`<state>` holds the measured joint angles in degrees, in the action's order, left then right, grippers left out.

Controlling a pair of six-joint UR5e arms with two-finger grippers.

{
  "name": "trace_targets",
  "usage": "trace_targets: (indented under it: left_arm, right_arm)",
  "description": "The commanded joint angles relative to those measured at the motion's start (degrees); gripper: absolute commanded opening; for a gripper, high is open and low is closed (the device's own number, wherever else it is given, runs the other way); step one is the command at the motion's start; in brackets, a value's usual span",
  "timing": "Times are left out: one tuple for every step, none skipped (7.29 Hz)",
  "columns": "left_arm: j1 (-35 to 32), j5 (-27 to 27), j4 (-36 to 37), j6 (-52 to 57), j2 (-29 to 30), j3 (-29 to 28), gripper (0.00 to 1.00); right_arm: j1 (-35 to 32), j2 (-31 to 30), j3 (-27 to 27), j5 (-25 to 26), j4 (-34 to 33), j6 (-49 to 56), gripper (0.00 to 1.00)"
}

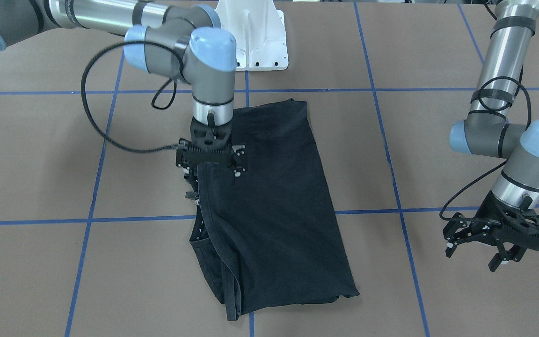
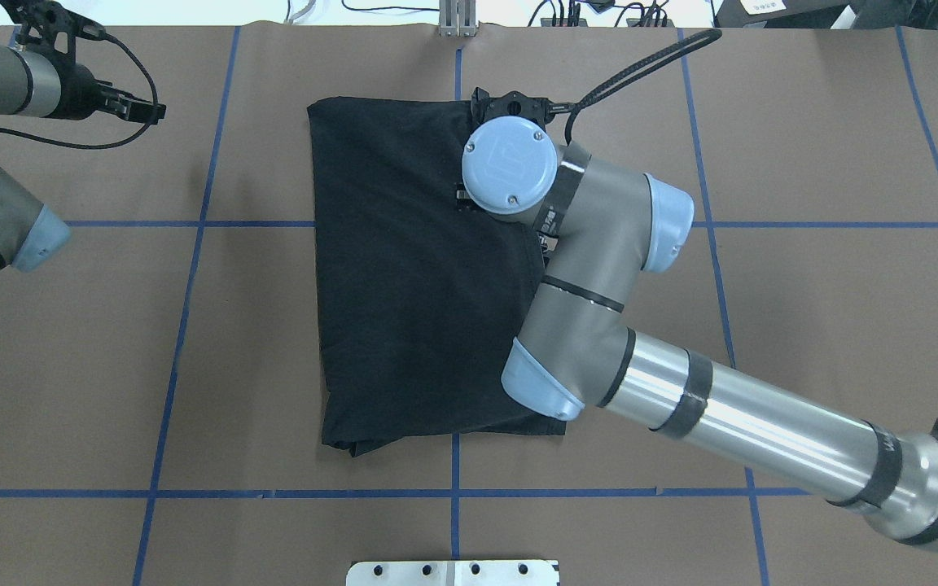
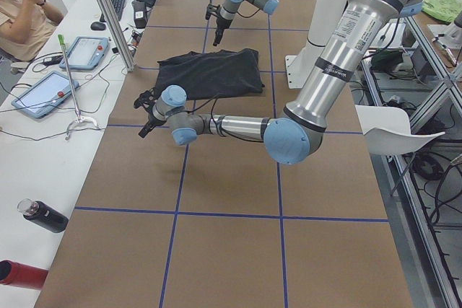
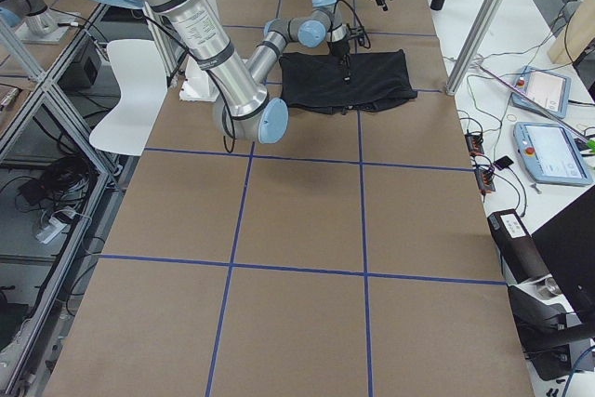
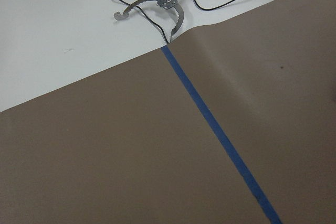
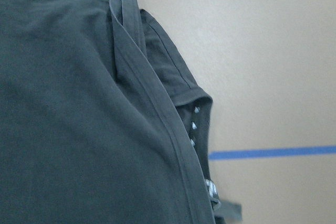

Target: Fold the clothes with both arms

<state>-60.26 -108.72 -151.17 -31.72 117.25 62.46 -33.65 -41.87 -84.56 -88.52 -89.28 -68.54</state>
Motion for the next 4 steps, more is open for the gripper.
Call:
trace_targets:
  left_arm:
    - [0.05,0.0,0.0,-0.45,0.0,0.03,1.0]
    - [0.05,0.0,0.0,-0.53,0.0,-0.14,1.0]
    - [-0.03,0.0,0.0,-0.53,0.0,-0.23,1.0]
    - [0.05,0.0,0.0,-0.53,-0.09,-0.32,1.0]
  right_arm:
    - [-4.39,8.6,16.28,-2.44,8.04,2.44,1.0]
    - [-5.01,11.25,23.23,-2.71,13.98,3.22,1.0]
    - [-5.54,12.59,27.04,-3.06,17.0,4.71,0.99]
    - [-5.98,13.21,30.3,-3.41,21.03,5.42,0.93]
